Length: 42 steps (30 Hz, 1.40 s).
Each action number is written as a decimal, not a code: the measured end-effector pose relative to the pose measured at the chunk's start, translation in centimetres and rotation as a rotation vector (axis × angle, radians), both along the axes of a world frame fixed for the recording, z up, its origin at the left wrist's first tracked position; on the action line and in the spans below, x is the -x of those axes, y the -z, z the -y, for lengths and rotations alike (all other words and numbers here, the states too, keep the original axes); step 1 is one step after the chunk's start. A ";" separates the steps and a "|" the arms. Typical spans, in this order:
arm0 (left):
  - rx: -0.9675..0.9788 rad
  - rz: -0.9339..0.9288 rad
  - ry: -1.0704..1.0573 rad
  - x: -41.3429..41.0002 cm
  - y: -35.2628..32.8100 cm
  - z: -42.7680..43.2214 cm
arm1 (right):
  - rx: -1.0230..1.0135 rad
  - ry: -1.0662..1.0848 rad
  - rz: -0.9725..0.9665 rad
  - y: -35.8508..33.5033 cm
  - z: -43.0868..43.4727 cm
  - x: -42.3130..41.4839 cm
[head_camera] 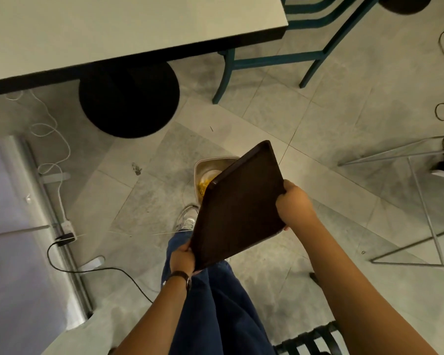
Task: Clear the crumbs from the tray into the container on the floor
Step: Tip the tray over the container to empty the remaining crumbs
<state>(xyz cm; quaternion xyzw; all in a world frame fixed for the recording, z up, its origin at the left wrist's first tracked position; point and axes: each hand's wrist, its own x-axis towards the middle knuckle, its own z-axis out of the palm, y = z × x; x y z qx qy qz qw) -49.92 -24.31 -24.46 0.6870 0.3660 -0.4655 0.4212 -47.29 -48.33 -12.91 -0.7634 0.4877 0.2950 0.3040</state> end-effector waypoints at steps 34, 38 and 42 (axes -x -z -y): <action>-0.074 0.914 0.010 -2.6 -39.2 -12.4 | -0.134 0.015 0.761 -31.1 -7.4 7.4; -0.009 0.833 -0.215 -5.0 -37.6 -13.1 | -0.206 0.113 0.690 -28.0 -9.1 3.6; 0.177 0.717 -0.554 -6.0 -36.8 -12.8 | -0.254 0.228 0.669 -25.1 -12.4 1.3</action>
